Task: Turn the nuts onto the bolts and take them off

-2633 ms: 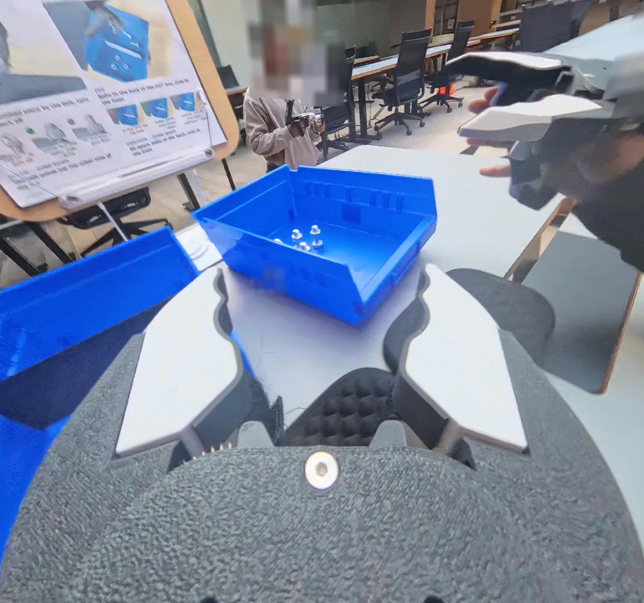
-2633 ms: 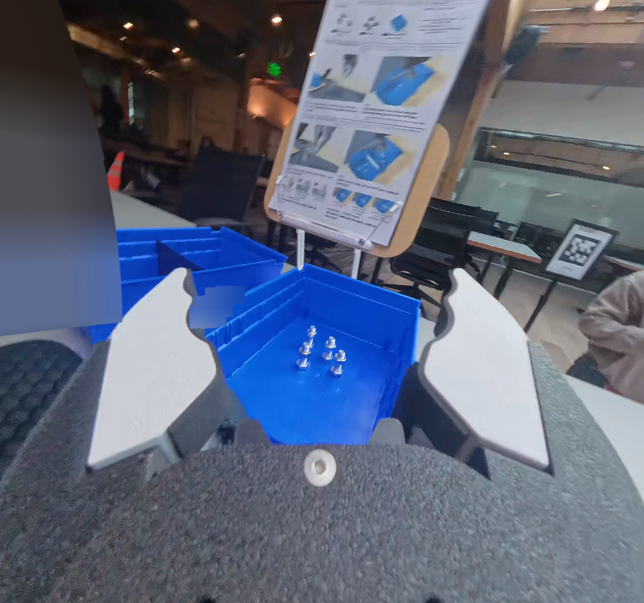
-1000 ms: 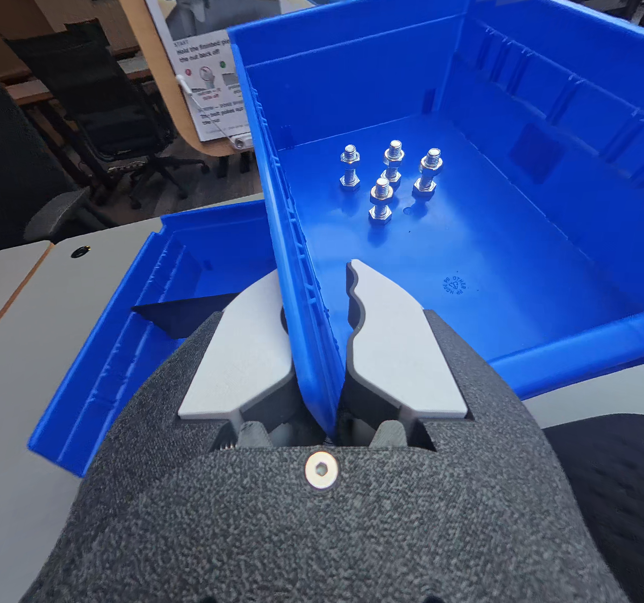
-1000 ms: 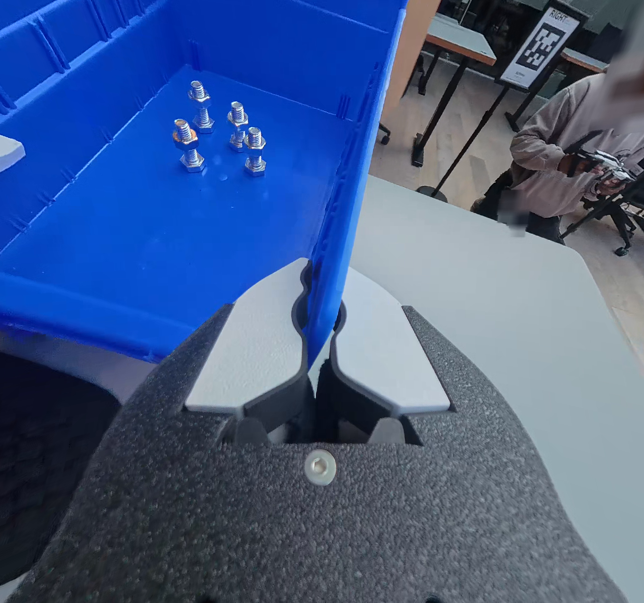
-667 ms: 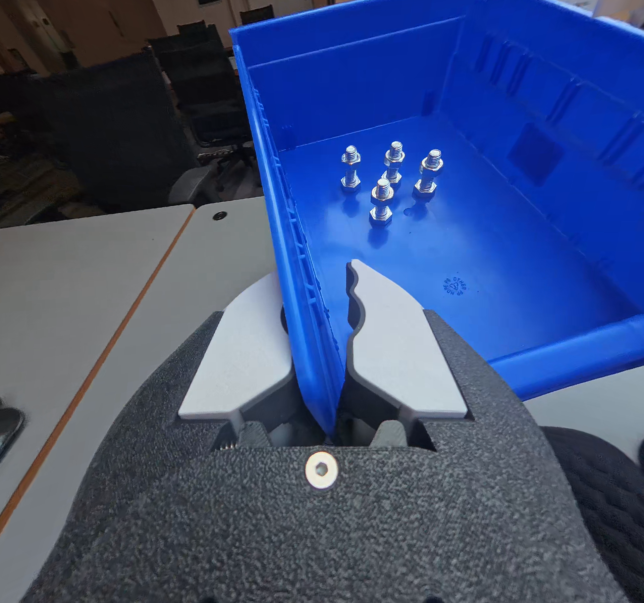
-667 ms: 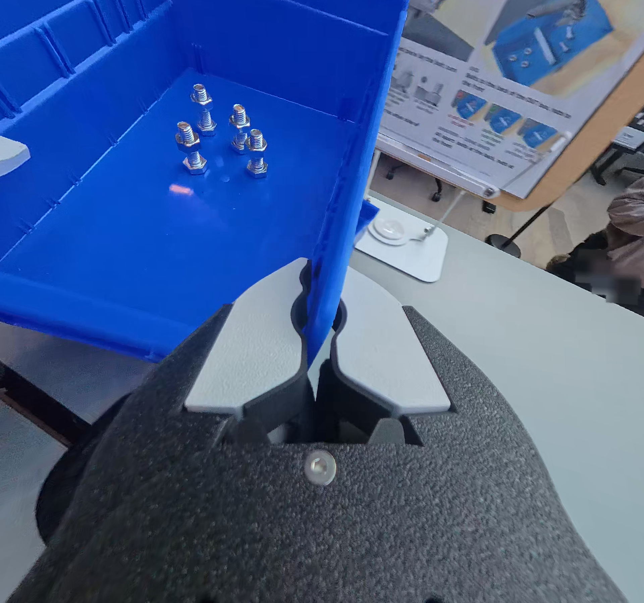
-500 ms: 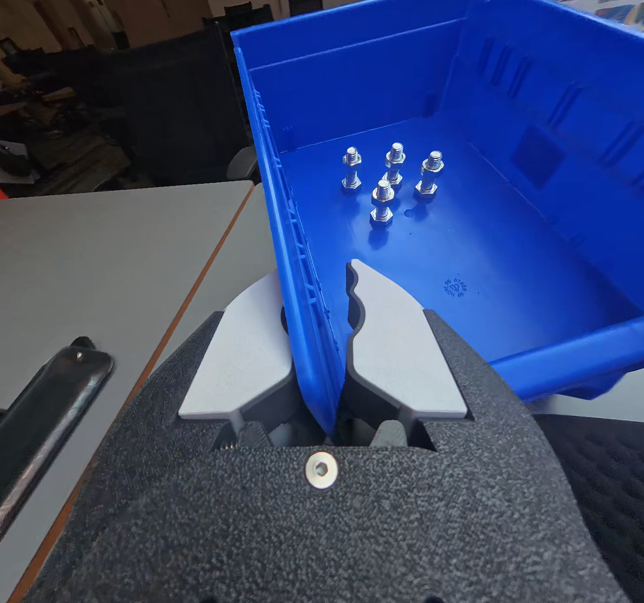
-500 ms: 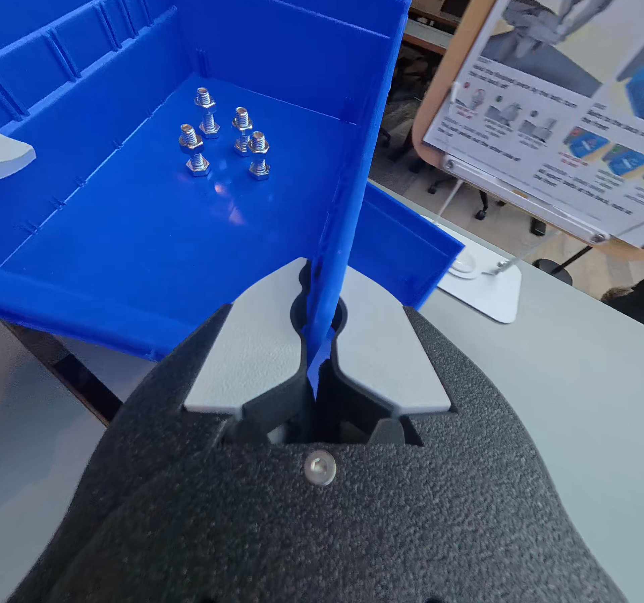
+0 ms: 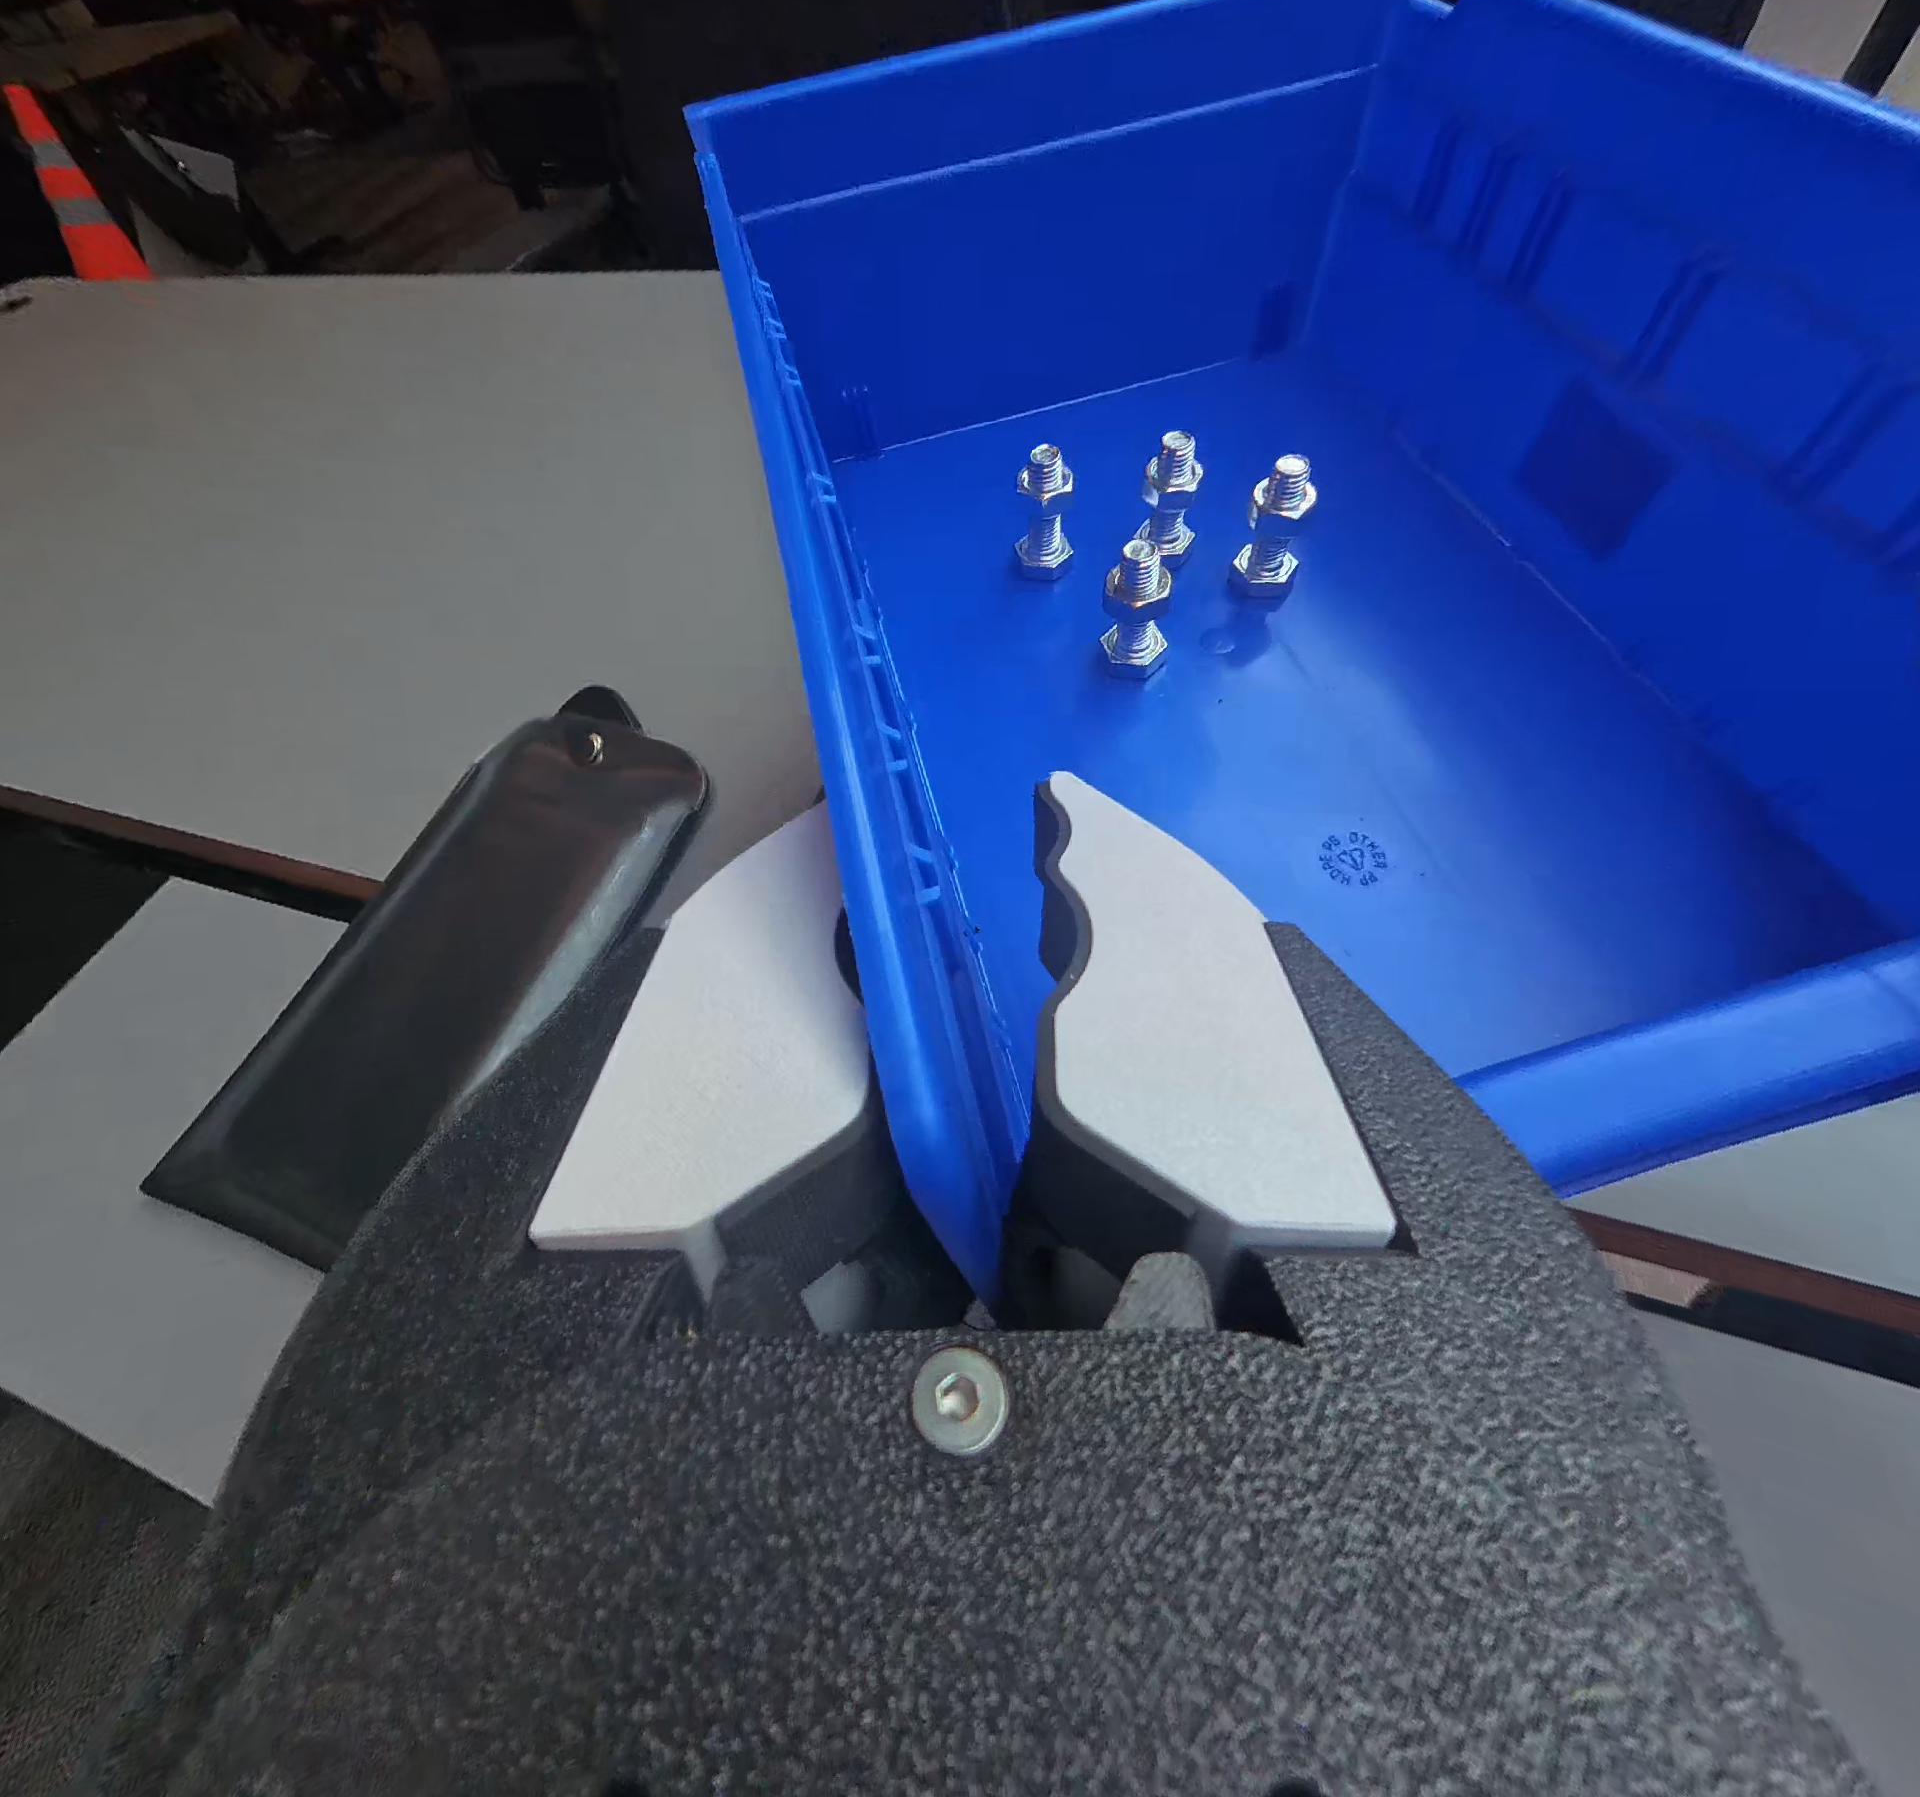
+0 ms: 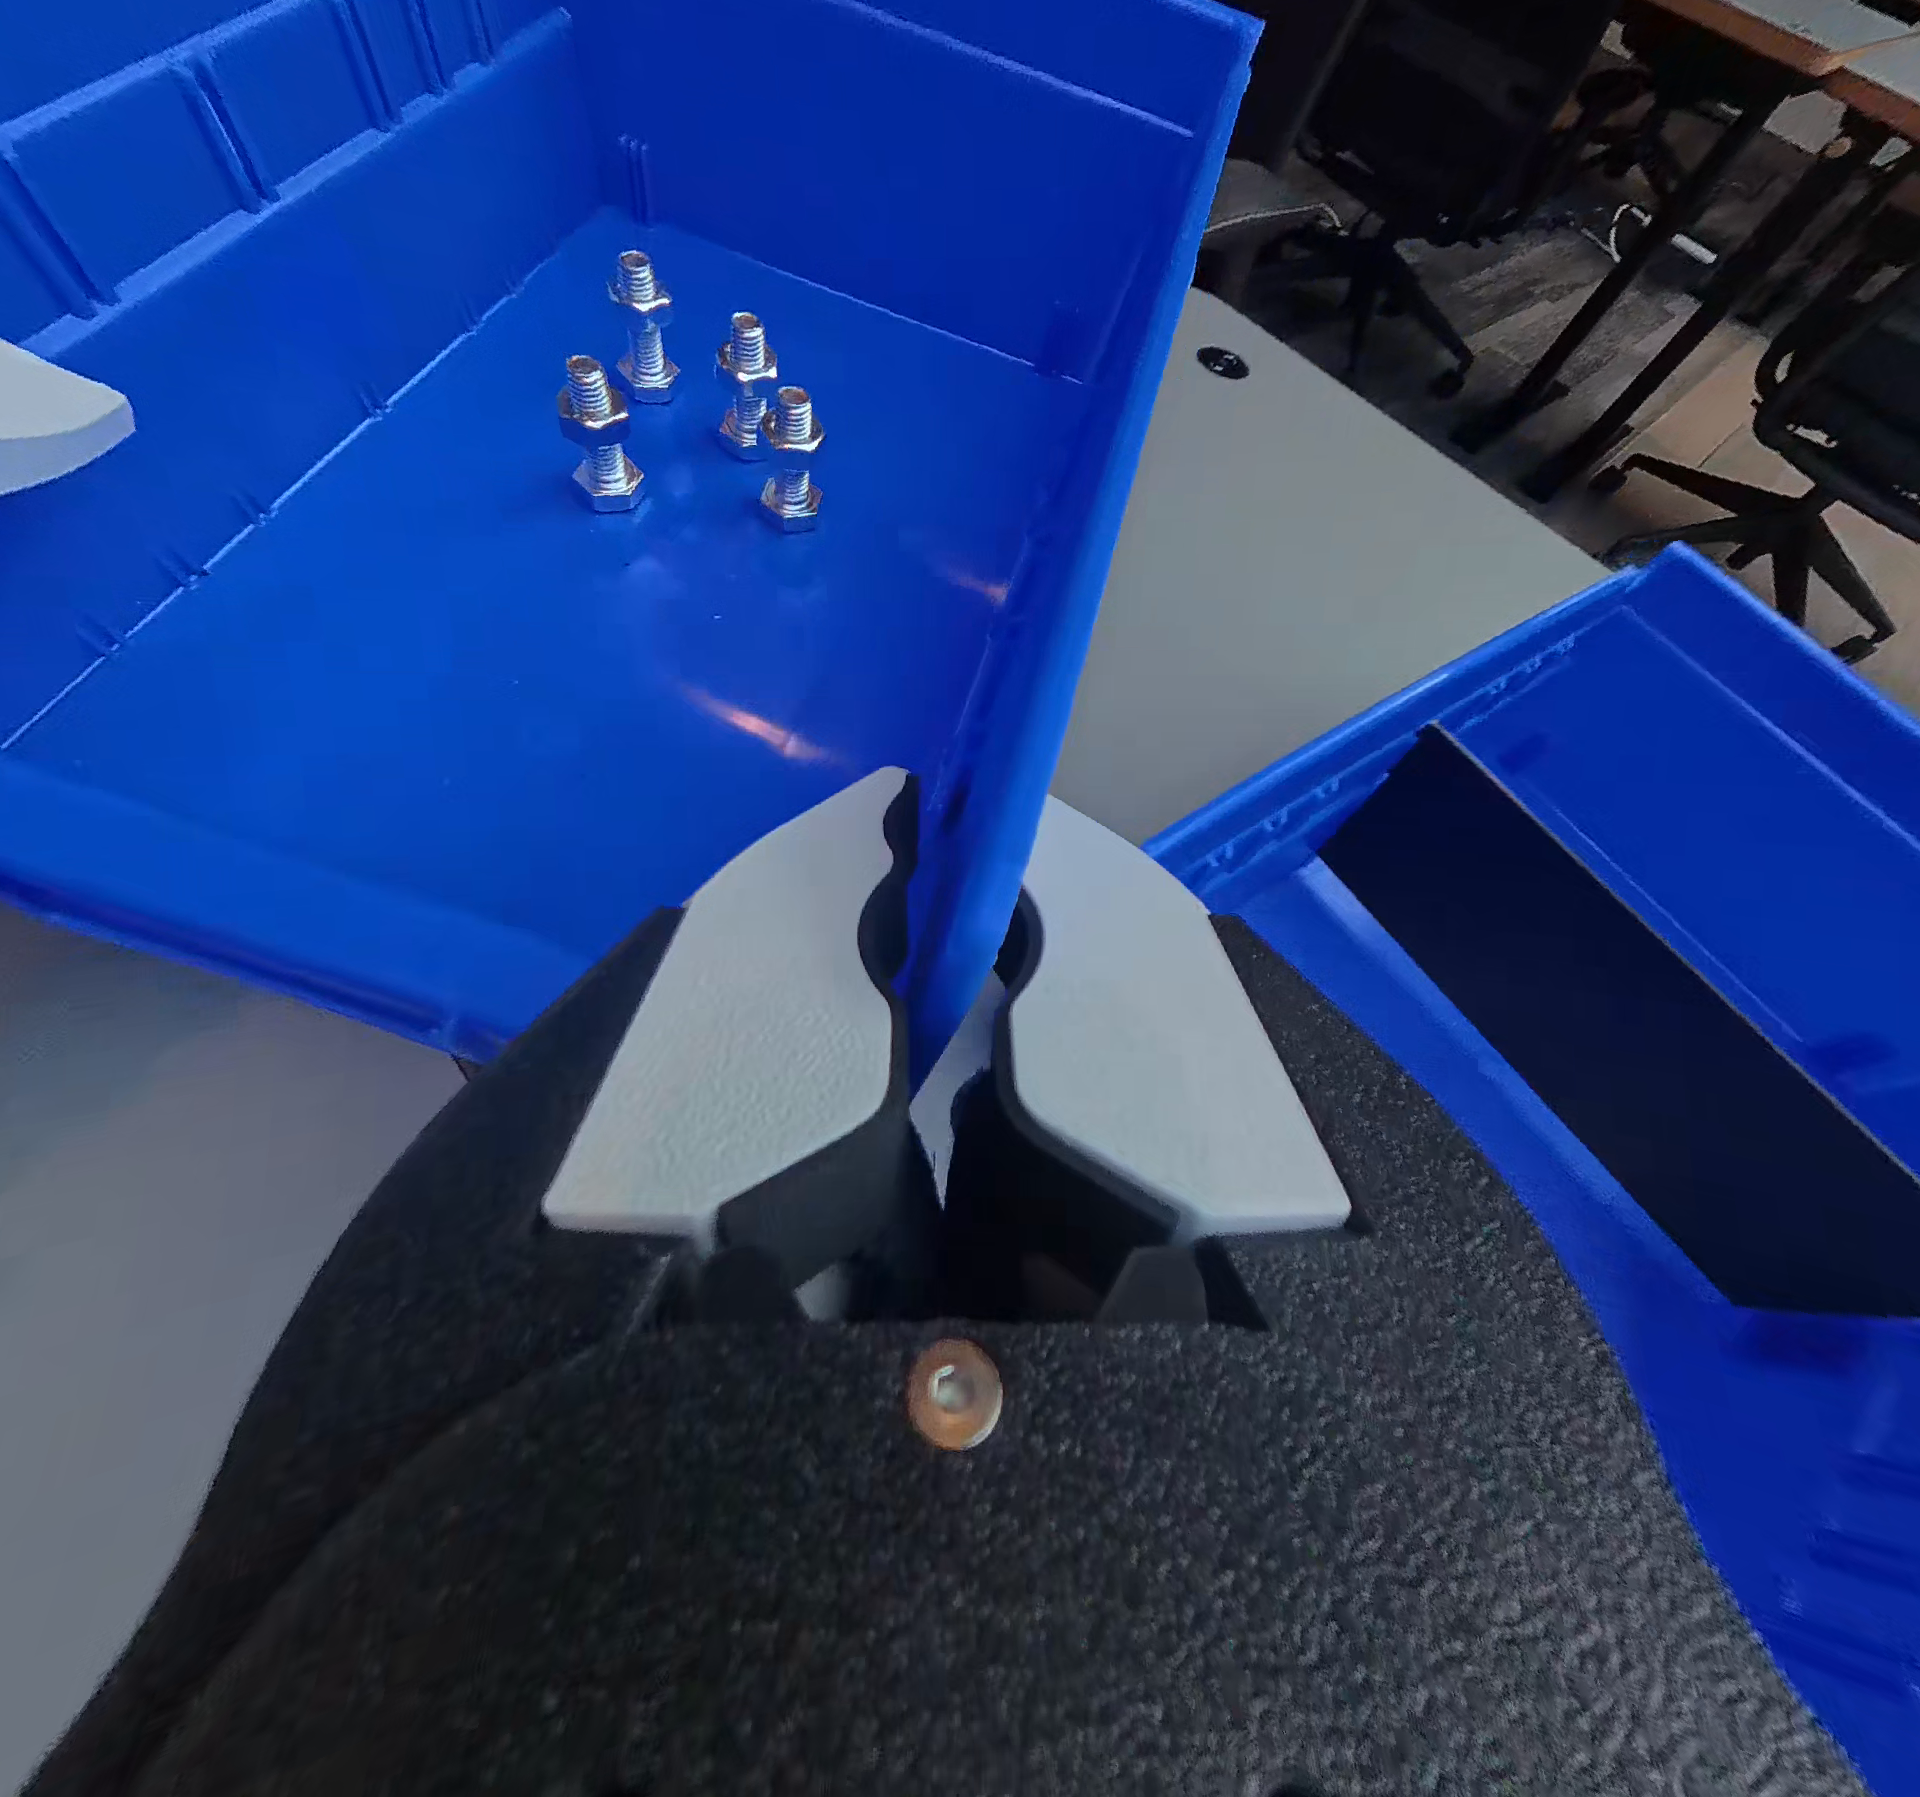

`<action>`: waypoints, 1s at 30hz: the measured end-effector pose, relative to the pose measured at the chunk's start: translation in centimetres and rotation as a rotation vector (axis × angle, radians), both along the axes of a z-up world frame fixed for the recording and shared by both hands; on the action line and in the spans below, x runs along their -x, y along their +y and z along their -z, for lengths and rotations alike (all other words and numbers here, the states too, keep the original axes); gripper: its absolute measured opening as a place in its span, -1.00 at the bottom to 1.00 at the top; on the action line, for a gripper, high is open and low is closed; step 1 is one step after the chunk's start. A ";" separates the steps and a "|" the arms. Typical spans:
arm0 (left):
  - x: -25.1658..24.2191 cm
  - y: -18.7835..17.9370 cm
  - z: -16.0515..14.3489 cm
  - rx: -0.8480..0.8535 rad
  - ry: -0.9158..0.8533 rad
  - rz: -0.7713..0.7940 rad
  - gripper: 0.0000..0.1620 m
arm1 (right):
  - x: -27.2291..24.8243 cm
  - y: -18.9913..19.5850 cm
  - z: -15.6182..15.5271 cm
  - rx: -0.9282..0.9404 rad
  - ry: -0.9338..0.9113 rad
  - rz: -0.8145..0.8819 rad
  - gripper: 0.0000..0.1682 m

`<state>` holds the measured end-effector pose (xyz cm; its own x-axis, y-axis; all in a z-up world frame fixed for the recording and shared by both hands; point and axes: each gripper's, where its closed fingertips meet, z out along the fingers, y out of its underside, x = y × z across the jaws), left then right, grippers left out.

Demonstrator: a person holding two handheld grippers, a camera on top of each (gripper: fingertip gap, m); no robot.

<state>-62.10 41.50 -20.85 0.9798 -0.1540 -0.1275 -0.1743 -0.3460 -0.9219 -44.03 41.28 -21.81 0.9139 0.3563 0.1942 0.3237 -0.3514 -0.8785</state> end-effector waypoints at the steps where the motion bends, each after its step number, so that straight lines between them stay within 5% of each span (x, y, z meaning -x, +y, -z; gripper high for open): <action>1: 0.5 0.1 0.9 0.018 -0.004 -0.002 -0.69 | 0.4 0.1 0.8 0.014 -0.006 -0.003 -0.88; 10: 1.7 0.6 6.8 0.090 -0.051 0.009 -0.68 | 1.5 0.5 5.6 0.071 -0.052 0.010 -0.89; 17: 1.4 0.4 7.5 0.043 -0.120 0.064 -0.58 | 1.4 0.3 6.8 0.034 -0.019 -0.013 -0.83; 19: 1.6 0.2 6.8 -0.020 -0.187 0.080 -0.49 | 0.7 0.2 5.4 -0.083 -0.027 0.007 -0.69; 22: 2.8 -0.5 6.1 -0.035 -0.194 0.036 -0.03 | 0.2 -1.0 2.2 -0.230 0.016 0.012 -0.28; 25: 2.5 -1.4 2.7 -0.137 -0.212 0.035 0.20 | -2.2 -3.0 -2.2 -0.424 0.107 0.050 0.07; 30: -6.0 -2.5 -3.5 -0.244 -0.094 0.265 0.25 | -12.0 -6.3 -5.2 -0.523 0.165 0.285 0.48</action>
<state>-56.05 39.03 -17.32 0.9193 -0.3800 -0.1029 -0.1387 -0.0680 -0.9880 -32.02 34.97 -16.59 0.9920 -0.0102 0.1255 0.1259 0.0868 -0.9882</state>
